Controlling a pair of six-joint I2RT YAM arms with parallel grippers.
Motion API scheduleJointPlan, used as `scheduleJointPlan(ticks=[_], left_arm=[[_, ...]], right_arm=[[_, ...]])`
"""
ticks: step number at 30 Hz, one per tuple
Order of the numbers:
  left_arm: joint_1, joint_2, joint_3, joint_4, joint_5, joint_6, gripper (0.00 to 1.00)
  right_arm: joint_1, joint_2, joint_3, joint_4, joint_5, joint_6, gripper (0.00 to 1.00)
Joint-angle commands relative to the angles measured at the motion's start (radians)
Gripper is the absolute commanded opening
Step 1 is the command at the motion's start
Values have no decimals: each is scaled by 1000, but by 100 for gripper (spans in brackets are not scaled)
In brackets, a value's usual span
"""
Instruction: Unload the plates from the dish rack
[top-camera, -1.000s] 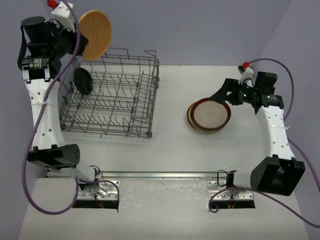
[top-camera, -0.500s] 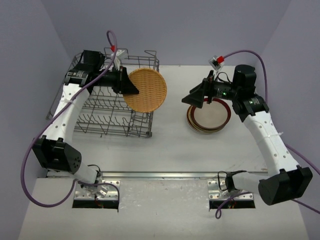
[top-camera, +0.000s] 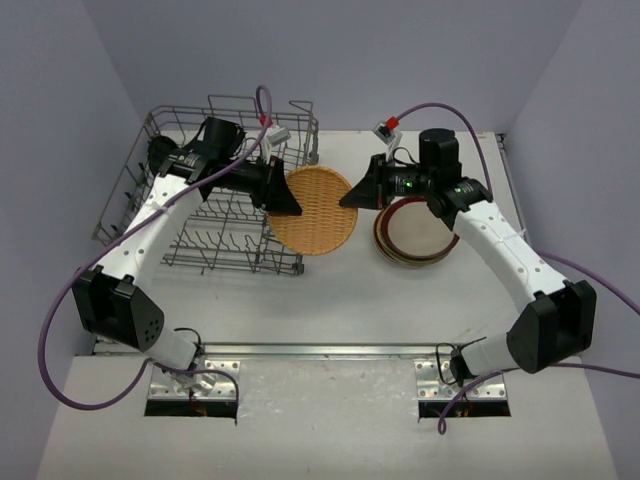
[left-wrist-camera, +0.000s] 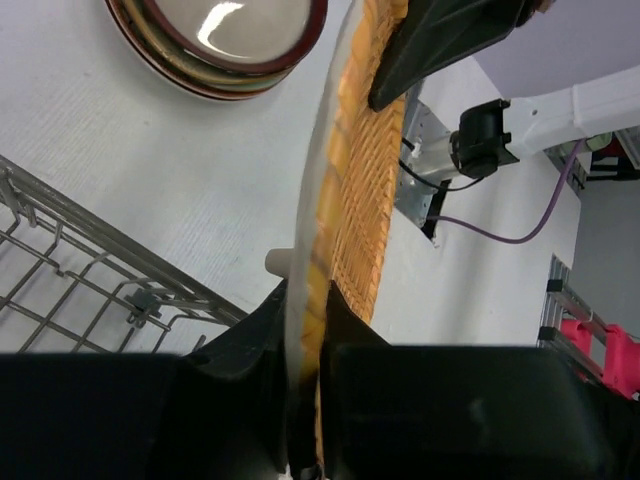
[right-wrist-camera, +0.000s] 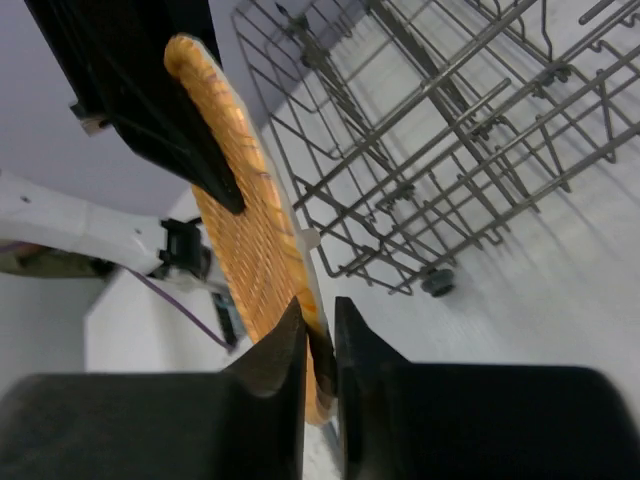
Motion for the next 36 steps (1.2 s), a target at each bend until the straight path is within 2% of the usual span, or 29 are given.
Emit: scheduleJointPlan(ticks=[1,2,3,4,6,7,9,12,17,20,28,33,36], left_arm=[[-4,-36,25,64,-24,-19,20],[-3,-38,32,76,-94,-37,33],[-2,-39,39,87,-156,-58,53],[-2,-39,42,92,-167,-72,60],[5,-43,81,93,-362,-89,86],[20,-49,92,100,-416,-94,88],[48,-62,100,115,-513,-98,100],[62,-71,88,123,-582,-134,100],[65,-89,38,165,-597,-164,100],[66,-87,45,167,-606,-161,100],[73,-81,48,133,-744,-149,100],[94,-85,40,130,-768,-147,100],[111,-85,43,125,-793,-146,100]], right_arm=[[4,-46,36,25,29,-10,0],[-7,-60,21,17,29,-9,0],[-25,-80,0,10,30,-4,0],[-42,-96,-16,3,31,-5,0],[-109,-132,-57,-42,39,-24,0],[-167,-146,-64,-83,33,-43,0],[-286,-165,-86,-165,21,-90,0],[-462,-182,-144,-266,52,-153,0],[-603,-150,-198,-377,147,-214,0],[-655,-82,-199,-390,181,-237,0],[-697,109,-137,-385,202,-246,0],[-697,186,-92,-385,171,-222,0],[-697,211,-74,-390,189,-219,8]])
